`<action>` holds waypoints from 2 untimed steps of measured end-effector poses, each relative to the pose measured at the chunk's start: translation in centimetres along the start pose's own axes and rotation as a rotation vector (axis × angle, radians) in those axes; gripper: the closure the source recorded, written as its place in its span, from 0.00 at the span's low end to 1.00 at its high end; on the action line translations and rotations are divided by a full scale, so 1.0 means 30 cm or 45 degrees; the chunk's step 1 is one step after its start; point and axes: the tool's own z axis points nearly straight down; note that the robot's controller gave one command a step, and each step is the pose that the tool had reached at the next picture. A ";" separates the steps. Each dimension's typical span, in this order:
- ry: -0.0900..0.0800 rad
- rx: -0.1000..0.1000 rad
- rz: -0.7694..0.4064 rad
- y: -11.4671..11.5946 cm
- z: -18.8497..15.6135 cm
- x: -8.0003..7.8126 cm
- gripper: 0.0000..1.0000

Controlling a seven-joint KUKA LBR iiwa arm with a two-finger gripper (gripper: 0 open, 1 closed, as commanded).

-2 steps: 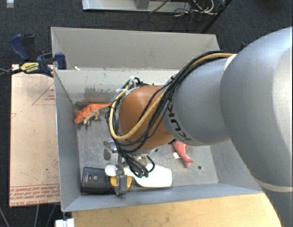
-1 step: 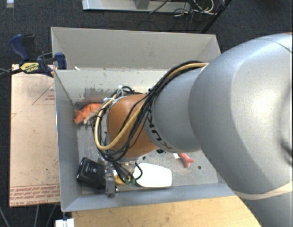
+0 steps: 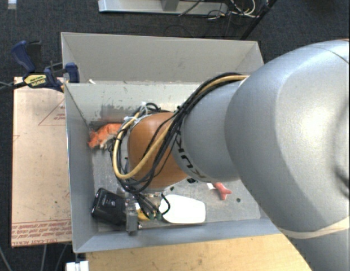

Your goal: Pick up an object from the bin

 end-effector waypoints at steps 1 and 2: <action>0.003 0.006 -0.009 0.014 -0.027 -0.021 1.00; 0.003 0.001 -0.001 0.027 -0.192 -0.021 1.00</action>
Offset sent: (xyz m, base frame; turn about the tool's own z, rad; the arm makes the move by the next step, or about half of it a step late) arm 0.0061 0.0108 0.0808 0.0051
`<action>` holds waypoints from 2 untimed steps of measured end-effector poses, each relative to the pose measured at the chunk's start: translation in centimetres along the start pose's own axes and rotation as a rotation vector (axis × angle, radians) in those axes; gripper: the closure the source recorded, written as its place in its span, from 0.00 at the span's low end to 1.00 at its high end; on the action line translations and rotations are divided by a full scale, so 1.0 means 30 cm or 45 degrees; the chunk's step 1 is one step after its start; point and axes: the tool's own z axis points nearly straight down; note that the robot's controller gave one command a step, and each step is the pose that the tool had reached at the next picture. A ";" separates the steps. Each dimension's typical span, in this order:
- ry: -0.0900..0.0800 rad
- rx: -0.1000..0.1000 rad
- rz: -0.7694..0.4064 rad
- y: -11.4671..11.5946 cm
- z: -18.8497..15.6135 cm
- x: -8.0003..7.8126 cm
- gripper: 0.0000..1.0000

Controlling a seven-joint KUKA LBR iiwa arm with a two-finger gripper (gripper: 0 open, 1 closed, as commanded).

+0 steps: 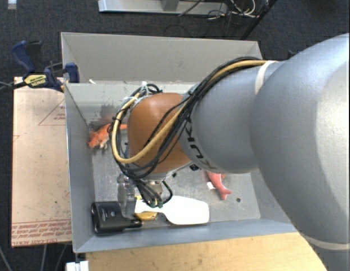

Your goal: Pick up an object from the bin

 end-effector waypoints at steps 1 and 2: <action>-0.003 0.003 0.066 0.038 -0.208 -0.019 0.00; -0.003 0.003 0.067 0.038 -0.207 -0.019 0.00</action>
Offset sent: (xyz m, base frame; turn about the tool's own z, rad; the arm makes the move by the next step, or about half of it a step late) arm 0.0000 0.0000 0.0000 0.0000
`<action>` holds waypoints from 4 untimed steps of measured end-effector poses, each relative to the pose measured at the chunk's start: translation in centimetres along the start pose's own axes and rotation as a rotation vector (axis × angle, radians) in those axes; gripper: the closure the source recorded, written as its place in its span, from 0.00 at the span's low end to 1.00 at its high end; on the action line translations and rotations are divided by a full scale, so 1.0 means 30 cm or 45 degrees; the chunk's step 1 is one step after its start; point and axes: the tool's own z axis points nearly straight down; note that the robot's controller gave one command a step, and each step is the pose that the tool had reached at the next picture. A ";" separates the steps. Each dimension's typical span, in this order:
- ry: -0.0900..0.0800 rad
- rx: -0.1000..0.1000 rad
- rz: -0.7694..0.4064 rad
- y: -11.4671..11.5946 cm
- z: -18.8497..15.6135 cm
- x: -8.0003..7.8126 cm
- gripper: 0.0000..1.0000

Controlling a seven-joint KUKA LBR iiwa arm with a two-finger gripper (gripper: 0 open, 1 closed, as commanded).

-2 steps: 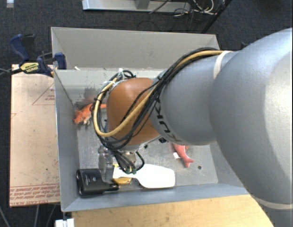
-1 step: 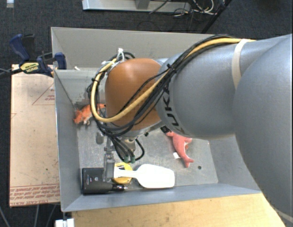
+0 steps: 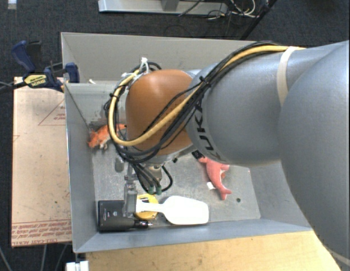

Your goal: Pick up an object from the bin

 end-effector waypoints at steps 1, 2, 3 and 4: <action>-0.007 -0.003 -0.085 -0.038 0.120 0.012 0.00; -0.005 -0.002 -0.305 -0.057 0.319 0.032 0.00; -0.002 -0.002 0.379 -0.067 0.416 -0.010 1.00; -0.002 -0.002 0.380 -0.067 0.416 -0.010 1.00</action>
Offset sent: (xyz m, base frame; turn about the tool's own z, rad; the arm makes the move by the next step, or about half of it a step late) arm -0.0138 -0.0221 -0.1237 -0.2879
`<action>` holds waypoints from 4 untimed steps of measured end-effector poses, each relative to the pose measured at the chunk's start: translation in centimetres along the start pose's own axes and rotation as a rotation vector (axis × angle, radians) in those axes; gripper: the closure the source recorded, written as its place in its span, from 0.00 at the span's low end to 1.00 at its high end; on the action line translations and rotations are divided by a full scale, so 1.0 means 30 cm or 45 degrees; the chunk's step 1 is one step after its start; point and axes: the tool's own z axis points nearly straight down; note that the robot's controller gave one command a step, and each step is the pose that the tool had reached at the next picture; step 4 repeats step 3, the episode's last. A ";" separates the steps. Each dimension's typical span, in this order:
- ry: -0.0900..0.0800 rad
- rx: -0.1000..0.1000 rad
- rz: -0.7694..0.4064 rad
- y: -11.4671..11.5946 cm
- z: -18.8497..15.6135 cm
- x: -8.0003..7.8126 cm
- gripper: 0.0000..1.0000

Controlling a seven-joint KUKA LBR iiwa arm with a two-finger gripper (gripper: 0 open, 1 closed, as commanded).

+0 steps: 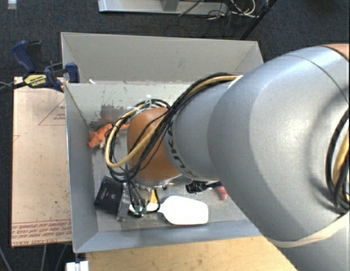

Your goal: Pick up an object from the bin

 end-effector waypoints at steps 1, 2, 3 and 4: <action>0.002 0.001 -0.050 -0.013 -0.174 0.001 1.00; 0.002 0.001 -0.050 -0.013 -0.174 0.001 1.00; 0.000 0.000 -0.073 -0.014 -0.656 0.002 1.00; 0.000 0.000 -0.073 -0.014 -0.656 0.002 1.00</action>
Offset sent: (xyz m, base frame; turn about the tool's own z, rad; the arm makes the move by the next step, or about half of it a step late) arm 0.0000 0.0000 0.0000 0.0000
